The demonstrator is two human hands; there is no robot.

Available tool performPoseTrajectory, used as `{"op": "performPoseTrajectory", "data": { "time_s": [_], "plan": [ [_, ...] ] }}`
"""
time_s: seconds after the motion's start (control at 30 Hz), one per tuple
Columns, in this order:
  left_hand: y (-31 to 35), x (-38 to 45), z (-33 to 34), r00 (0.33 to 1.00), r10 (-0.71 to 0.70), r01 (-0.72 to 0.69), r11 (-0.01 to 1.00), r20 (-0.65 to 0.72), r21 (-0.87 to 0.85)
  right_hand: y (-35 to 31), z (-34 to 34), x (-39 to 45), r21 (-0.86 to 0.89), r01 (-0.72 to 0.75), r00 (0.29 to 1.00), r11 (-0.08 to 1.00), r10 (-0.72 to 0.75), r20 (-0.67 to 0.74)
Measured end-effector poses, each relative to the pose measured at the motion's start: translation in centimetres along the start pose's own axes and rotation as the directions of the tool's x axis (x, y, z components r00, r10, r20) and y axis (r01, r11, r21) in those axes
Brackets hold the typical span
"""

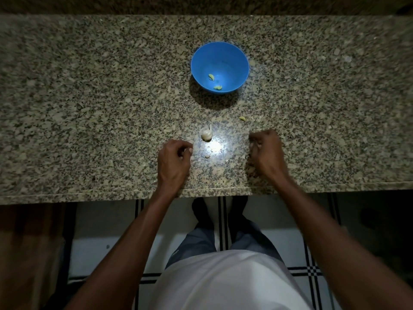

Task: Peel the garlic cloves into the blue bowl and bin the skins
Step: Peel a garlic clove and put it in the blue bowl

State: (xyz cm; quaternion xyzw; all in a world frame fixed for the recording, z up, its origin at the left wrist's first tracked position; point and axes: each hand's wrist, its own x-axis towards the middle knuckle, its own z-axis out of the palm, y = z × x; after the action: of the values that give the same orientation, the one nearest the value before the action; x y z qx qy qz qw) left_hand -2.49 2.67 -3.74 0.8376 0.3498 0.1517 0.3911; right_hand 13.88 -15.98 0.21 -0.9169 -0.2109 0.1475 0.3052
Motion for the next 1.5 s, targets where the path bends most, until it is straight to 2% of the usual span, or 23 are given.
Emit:
{"op": "performPoseTrajectory", "data": {
  "time_s": [0.1,0.2,0.4,0.47,0.53,0.57,0.7,0.83,0.93,1.0,1.07,1.13,1.2,1.27,1.4,1.5],
  "plan": [
    [0.4,-0.8,0.3,0.999,0.042,-0.042,0.999,0.017,0.021,-0.9,3.6,-4.1,0.014,0.072,0.996,0.997,-0.072,0.053],
    [0.4,-1.1,0.4,0.999,0.032,-0.032,0.999,0.036,0.014,-2.9,6.5,-5.9,0.007,0.260,0.957,0.966,-0.259,0.133],
    [0.3,-1.0,-1.2,0.997,-0.035,0.035,0.999,-0.068,-0.002,-3.0,5.6,-2.3,-0.003,0.309,0.945,0.951,-0.307,0.113],
    [0.0,-1.2,-1.4,0.994,-0.067,0.067,0.998,-0.091,-0.001,-3.2,5.9,-1.3,-0.056,0.384,0.902,0.922,-0.361,0.236],
    [0.0,-1.6,-1.5,0.991,-0.091,0.092,0.996,-0.095,0.009,-3.9,6.3,-1.8,-0.039,0.466,0.818,0.884,-0.414,0.399],
    [0.0,-1.8,-1.6,0.991,-0.097,0.099,0.995,-0.096,0.015,-4.0,6.4,-2.2,-0.041,0.517,0.782,0.855,-0.452,0.429],
    [0.0,-2.8,-2.1,0.988,-0.108,0.111,0.993,-0.113,0.025,-2.7,5.3,-4.0,-0.042,0.674,0.680,0.737,-0.599,0.423],
    [-0.6,-4.1,-2.8,0.983,-0.115,0.117,0.993,-0.145,0.009,-0.8,4.2,-3.1,-0.047,0.664,0.706,0.746,-0.605,0.368],
    [-0.8,-4.7,-3.3,0.976,-0.153,0.156,0.988,-0.155,0.007,-0.2,3.5,-2.5,-0.112,0.685,0.702,0.720,-0.611,0.366],
    [-0.8,-4.9,-3.7,0.972,-0.185,0.190,0.982,-0.148,0.022,0.1,3.0,-2.4,-0.135,0.660,0.728,0.739,-0.583,0.361],
    [-0.6,-5.1,-3.8,0.973,-0.203,0.208,0.977,-0.110,0.035,0.3,2.6,-2.1,-0.054,0.552,0.808,0.832,-0.518,0.281],
    [0.1,-5.4,-3.7,0.976,-0.213,0.216,0.974,-0.046,0.064,0.6,2.0,-1.5,0.125,0.346,0.914,0.930,-0.364,0.181],
    [0.5,-5.9,-3.0,0.981,-0.195,0.194,0.975,0.002,0.109,1.1,1.4,-1.1,0.269,0.138,0.968,0.953,-0.187,0.165],
    [0.9,-6.2,-2.1,0.986,-0.161,0.155,0.976,0.031,0.156,1.8,1.0,-1.0,0.311,0.042,0.975,0.949,-0.107,0.195],
    [0.7,-6.2,-0.8,0.994,-0.073,0.043,0.942,0.079,0.334,2.6,1.2,-1.5,0.302,0.026,0.972,0.953,-0.095,0.216],
    [0.4,-6.6,0.1,0.997,-0.010,-0.029,0.884,0.081,0.467,3.0,1.2,-1.4,0.372,-0.066,0.969,0.926,-0.030,0.246]
  ]
}}
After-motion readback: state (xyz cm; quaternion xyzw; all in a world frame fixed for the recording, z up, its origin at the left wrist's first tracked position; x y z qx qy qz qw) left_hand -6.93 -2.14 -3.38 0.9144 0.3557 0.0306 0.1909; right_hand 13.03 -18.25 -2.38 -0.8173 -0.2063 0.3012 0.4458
